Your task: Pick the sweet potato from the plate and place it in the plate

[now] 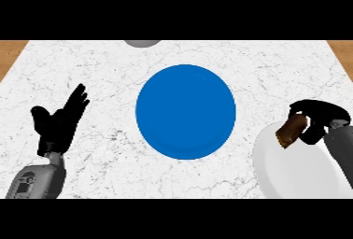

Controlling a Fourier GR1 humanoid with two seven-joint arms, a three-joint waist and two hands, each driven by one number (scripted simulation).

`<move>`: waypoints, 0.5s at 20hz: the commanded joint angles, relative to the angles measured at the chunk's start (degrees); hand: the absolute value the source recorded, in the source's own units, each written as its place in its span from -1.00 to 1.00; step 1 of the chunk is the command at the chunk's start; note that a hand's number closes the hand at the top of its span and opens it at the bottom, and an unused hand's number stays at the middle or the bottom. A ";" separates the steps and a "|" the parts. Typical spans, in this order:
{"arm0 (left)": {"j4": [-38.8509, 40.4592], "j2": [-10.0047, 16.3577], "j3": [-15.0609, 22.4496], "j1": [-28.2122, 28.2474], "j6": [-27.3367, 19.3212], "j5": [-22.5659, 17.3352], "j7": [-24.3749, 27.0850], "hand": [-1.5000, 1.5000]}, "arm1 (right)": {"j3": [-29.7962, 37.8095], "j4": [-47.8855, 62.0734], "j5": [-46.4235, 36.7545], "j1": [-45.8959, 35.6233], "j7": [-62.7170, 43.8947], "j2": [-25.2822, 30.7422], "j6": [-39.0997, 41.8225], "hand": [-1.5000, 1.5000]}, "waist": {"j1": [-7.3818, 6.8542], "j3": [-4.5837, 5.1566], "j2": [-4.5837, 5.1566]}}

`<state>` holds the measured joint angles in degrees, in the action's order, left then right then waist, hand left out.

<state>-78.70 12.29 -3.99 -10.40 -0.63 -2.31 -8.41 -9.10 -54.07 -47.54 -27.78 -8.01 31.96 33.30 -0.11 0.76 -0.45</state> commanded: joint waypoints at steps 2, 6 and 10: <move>1.72 0.53 -1.18 -1.39 1.29 -0.57 0.58 0.00 | 0.68 -1.81 0.83 3.74 3.71 -1.22 -0.12 1.00 | 0.21 -0.76 0.46; 3.17 -0.35 -1.26 1.33 1.49 0.13 3.84 0.00 | 1.77 -3.55 -0.37 3.31 1.90 -3.02 -2.11 1.00 | 0.20 -0.74 0.46; -1.44 0.00 -0.26 -0.22 0.69 0.10 -1.74 0.00 | -4.77 -12.88 -2.23 0.59 -4.68 -18.19 -8.76 1.00 | -0.74 -0.69 -0.19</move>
<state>-79.70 12.29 -4.49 -10.37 -0.19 -2.09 -9.43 -9.25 -60.86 -49.73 -25.56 -9.45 25.61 27.20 0.15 0.68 -0.63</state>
